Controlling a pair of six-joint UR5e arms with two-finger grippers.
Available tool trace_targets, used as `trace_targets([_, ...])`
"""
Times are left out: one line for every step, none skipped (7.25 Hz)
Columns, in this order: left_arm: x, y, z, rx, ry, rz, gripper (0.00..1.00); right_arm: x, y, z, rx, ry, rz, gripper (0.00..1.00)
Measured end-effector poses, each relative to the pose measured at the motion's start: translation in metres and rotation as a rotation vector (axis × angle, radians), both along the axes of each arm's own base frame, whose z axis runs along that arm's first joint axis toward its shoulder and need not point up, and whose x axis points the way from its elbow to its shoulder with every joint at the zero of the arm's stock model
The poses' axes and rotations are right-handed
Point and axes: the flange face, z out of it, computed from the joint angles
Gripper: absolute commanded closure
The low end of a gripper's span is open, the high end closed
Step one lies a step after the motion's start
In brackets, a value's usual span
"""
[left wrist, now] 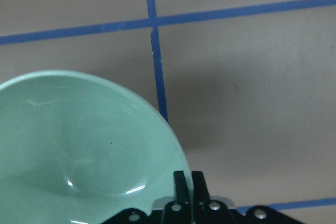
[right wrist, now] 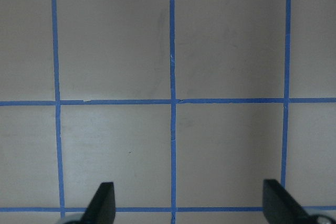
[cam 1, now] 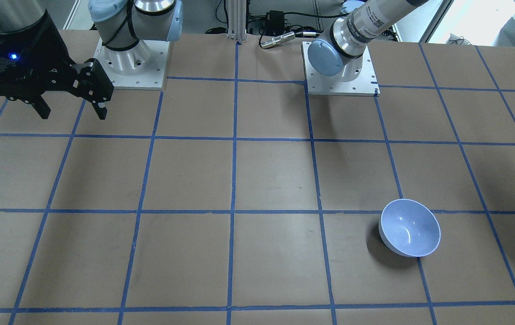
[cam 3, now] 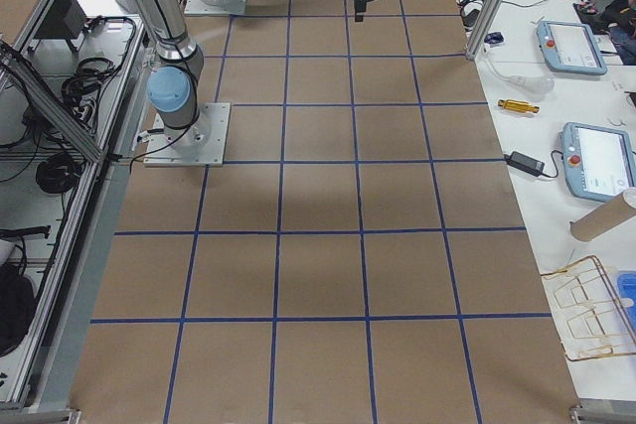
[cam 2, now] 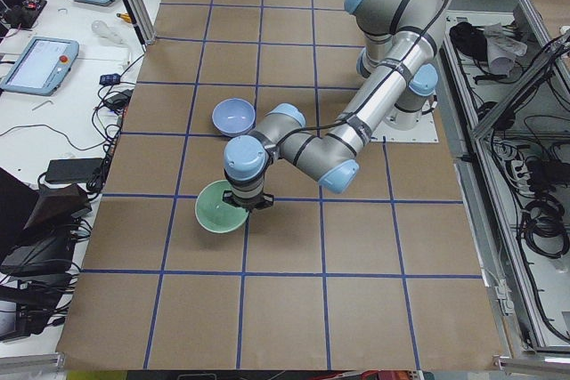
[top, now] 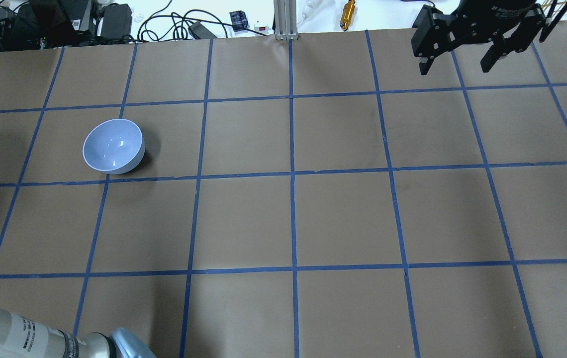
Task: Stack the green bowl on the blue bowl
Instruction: 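Lift the green bowl with the left gripper and carry it over the blue bowl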
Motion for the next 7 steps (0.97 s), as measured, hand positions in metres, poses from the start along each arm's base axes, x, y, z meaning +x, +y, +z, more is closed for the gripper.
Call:
trace_targets([-0.048,-0.007,0.007,0.001,0.008,0.016,1.0,0.0,0.0,0.0,0.0,0.0,-0.001,0.0])
trace_targets([-0.101,-0.017,0.01,0.006,0.013,0.024,1.0,0.0,0.0,0.0,0.0,0.0,-0.001,0.0])
trace_targets([-0.152,-0.025,0.012,0.012,0.017,0.027,1.0,0.0,0.0,0.0,0.0,0.0,-0.001,0.0])
trace_targets([-0.2,-0.031,0.01,0.021,0.019,0.028,1.0,0.0,0.0,0.0,0.0,0.0,-0.001,0.0])
trace_targets([-0.247,-0.036,0.008,0.023,0.016,0.039,1.0,0.0,0.0,0.0,0.0,0.0,-0.001,0.0])
trace_targets([-0.288,-0.04,0.006,0.02,0.011,0.053,1.0,0.0,0.0,0.0,0.0,0.0,-0.001,0.0])
trace_targets([-0.321,-0.041,0.006,0.017,0.002,0.072,1.0,0.0,0.0,0.0,0.0,0.0,-0.001,0.0])
